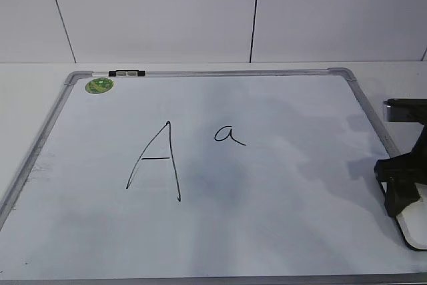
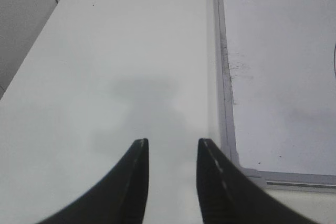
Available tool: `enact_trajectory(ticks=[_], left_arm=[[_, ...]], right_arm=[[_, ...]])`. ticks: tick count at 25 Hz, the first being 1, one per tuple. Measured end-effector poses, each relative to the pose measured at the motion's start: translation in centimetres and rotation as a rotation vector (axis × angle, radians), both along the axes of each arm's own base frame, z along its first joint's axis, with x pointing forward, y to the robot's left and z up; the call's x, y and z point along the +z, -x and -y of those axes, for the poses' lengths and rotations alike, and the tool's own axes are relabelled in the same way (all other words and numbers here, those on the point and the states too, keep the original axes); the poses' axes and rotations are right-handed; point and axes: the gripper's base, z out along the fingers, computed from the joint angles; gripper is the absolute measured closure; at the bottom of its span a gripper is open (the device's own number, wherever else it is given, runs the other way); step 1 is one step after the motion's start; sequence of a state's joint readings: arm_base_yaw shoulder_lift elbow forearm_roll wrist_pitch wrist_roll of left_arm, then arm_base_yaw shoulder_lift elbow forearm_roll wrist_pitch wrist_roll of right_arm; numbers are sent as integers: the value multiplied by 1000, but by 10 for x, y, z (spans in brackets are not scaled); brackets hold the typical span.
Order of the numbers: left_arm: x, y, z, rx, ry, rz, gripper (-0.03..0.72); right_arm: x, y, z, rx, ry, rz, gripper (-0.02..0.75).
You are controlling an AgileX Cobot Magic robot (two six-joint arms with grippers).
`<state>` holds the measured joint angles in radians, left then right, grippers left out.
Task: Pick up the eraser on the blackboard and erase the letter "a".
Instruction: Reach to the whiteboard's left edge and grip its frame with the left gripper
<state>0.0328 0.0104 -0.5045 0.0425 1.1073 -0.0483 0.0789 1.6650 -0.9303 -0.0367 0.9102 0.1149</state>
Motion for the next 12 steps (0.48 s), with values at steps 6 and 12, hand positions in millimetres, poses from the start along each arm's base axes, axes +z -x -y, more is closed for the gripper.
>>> enact_trajectory(ticks=[6,12], left_arm=[[0,0,0,0,0,0,454],[0,0,0,0,0,0,454]], right_arm=[[9,2,-1,-11,-14,27,195],[22,7,-6,8,-46,55,195]])
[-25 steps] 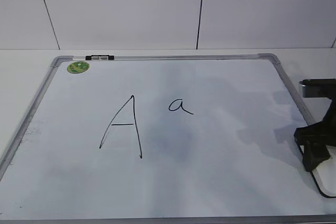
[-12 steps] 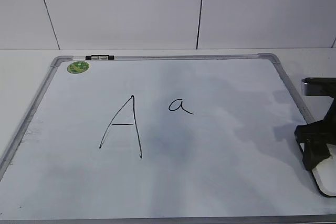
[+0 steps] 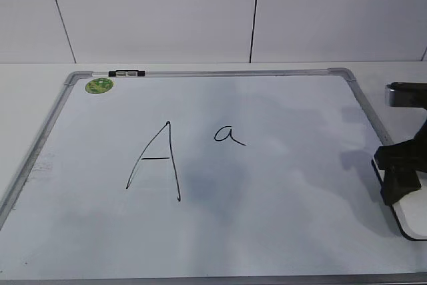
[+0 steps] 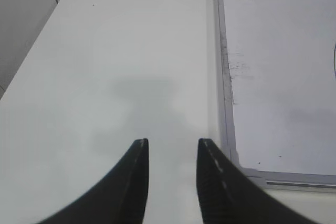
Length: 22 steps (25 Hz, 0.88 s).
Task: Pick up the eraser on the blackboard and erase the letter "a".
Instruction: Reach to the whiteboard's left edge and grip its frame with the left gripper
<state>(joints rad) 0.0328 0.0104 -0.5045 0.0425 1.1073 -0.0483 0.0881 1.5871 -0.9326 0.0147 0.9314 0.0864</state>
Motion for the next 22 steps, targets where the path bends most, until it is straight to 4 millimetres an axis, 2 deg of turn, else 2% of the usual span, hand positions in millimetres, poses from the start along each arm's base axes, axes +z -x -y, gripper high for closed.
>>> enact_trajectory(ticks=[2,8,14,18,22], left_arm=[[0,0,0,0,0,0,454],[0,0,0,0,0,0,454],[0,0,0,0,0,0,454],[0,0,0,0,0,0,454],[0,0,0,0,0,0,454]], right_arm=[[5,0,-7,36,-3,2,195],[29,-9,-46,178,-11,62,195],[69,-22,-72,249,-32,159,195],[78,-26,-80,277,-34,166,195],[72,-35,-97,338,-24,115,195]])
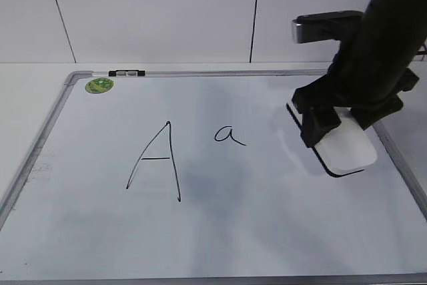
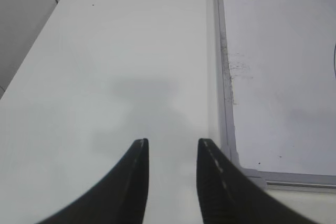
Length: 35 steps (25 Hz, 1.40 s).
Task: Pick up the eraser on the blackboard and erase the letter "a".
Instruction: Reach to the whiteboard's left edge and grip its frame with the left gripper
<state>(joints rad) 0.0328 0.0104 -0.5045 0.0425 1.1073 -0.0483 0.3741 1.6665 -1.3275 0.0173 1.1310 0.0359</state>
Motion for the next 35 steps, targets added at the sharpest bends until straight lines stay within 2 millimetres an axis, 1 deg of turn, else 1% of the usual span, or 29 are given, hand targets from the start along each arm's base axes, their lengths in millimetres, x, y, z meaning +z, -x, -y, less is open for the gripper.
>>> enact_trajectory(ticks=[4,7,9,14,17,22,25,28,32,35], left_arm=[[0,0,0,0,0,0,454],[0,0,0,0,0,0,454],[0,0,0,0,0,0,454],[0,0,0,0,0,0,454],[0,0,0,0,0,0,454],[0,-4,0,0,1,-23,453],[0,-17,-1,0,4,-109,453],[0,-35,-1,0,7,-210,453],[9,-60,-2,-4,12,-272,452],[15,-83,-1,-10,31,-351,451]], right_arm=[[-7,-6,-23,64,16,-35,195],[-7,-13,-36,93,20,-42,196],[-7,-20,-41,98,25,-53,196],[-2,-41,-52,99,7,-12,196],[0,-50,-56,101,0,6,196],[-11,-57,-60,101,8,-14,196],[-17,-58,-60,101,15,-28,196],[-18,-58,-60,101,15,-29,196],[-18,-59,-60,102,22,-26,196],[-18,-59,-59,104,32,-25,197]])
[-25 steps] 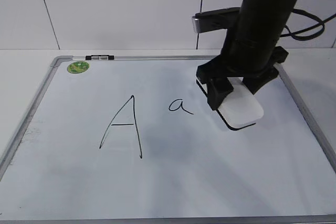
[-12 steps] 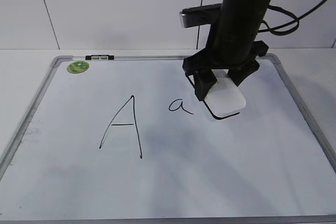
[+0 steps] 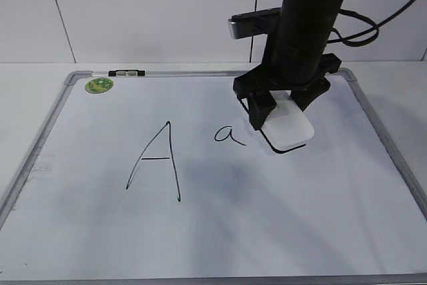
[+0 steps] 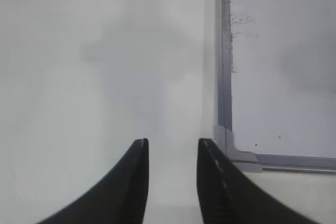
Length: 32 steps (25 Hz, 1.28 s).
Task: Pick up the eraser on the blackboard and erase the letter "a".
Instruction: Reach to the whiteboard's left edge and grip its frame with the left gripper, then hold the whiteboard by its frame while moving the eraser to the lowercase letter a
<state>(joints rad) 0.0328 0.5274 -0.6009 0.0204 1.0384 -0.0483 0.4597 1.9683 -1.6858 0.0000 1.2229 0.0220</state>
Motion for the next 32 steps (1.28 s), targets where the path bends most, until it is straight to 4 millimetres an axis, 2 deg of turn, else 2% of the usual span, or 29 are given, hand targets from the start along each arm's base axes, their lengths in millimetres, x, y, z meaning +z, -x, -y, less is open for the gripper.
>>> enact_trajectory(ticks=[8,15,32], left_arm=[[21,-77,0,-2,32,-130,449],[17,-136,0,-1,67,-230,449],[-20,-220,4,-41,134,-379,450]], right_arm=[[0,0,0,0,0,0,197],[0,0,0,1,0,1,197],[0,0,0,1,0,1,197]])
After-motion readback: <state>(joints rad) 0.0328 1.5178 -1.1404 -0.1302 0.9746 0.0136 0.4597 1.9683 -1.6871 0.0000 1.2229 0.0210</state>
